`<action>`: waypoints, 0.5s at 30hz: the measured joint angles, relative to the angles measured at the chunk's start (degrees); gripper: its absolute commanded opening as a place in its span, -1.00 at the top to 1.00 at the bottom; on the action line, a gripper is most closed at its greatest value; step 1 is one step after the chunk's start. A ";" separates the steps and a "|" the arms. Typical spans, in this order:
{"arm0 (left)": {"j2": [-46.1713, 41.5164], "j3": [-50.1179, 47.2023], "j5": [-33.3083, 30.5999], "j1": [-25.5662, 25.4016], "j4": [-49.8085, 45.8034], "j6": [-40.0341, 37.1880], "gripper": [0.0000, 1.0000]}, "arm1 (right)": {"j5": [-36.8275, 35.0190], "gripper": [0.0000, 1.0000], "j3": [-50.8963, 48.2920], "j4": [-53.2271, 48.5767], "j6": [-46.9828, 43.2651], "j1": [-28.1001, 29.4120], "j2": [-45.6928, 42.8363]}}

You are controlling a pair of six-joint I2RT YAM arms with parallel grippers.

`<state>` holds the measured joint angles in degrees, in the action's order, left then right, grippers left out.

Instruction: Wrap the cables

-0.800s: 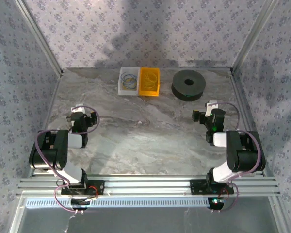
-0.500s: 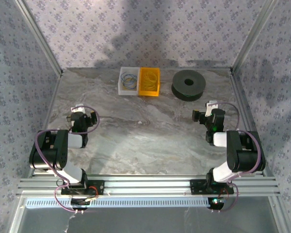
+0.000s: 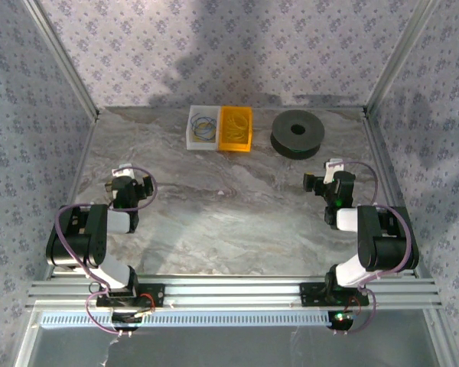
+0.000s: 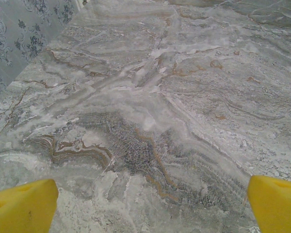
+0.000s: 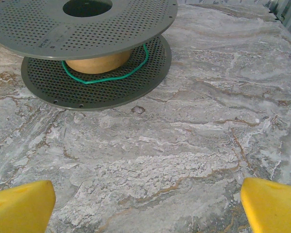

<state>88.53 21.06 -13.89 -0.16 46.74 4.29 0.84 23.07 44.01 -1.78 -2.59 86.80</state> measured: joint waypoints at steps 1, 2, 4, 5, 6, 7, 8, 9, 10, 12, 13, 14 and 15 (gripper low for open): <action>0.00 0.00 0.00 0.00 0.00 0.00 -1.00 | 0.00 -1.00 0.00 0.00 0.00 0.00 0.00; 0.00 0.00 0.00 0.00 0.00 -0.02 -1.00 | 0.00 -1.00 0.00 0.00 0.00 0.00 0.00; 0.00 0.00 0.00 0.00 0.00 -0.04 -0.99 | 0.00 -1.00 0.00 0.00 0.00 0.00 0.00; -0.07 0.22 0.00 -0.11 -0.50 -0.22 -0.99 | 0.00 -1.00 0.00 -0.04 0.00 0.00 0.00; -0.39 0.94 -0.07 -0.31 -2.34 -0.26 -0.99 | 0.00 -1.00 0.11 -0.46 0.00 0.00 -0.04; -1.16 2.62 -0.31 -0.59 -6.12 -0.28 -0.99 | -0.02 -0.99 0.72 -2.49 0.02 0.00 -0.37; -1.90 4.74 -0.55 -0.74 -10.23 -0.13 -0.99 | -0.04 -0.99 1.64 -4.98 0.04 0.00 -0.87; -2.69 8.02 -0.90 -0.94 -15.52 0.31 -1.00 | -0.04 -1.00 3.23 -8.72 0.11 0.00 -1.66; -3.21 12.31 -1.14 -1.11 -21.33 0.92 -1.00 | 0.00 -1.00 5.27 -12.37 0.28 0.00 -2.58; -3.78 19.96 -1.09 -1.14 -30.01 2.21 -0.99 | 0.24 -1.00 9.27 -18.10 1.16 -0.02 -4.63; -4.07 23.32 -1.03 -1.14 -33.99 2.93 -0.99 | 0.72 -1.00 11.43 -20.87 2.32 -0.11 -5.86; -4.28 26.10 -0.81 -1.14 -37.68 3.76 -1.00 | 1.49 -0.98 12.87 -22.62 3.50 -0.28 -6.62; -4.39 28.92 -0.39 -1.11 -42.14 4.50 -1.00 | 2.64 -0.97 14.69 -24.55 5.53 -0.68 -7.37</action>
<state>84.14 49.98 -14.28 -1.28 4.60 8.80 3.49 37.76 19.46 3.75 -3.27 79.44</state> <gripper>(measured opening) 0.997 0.994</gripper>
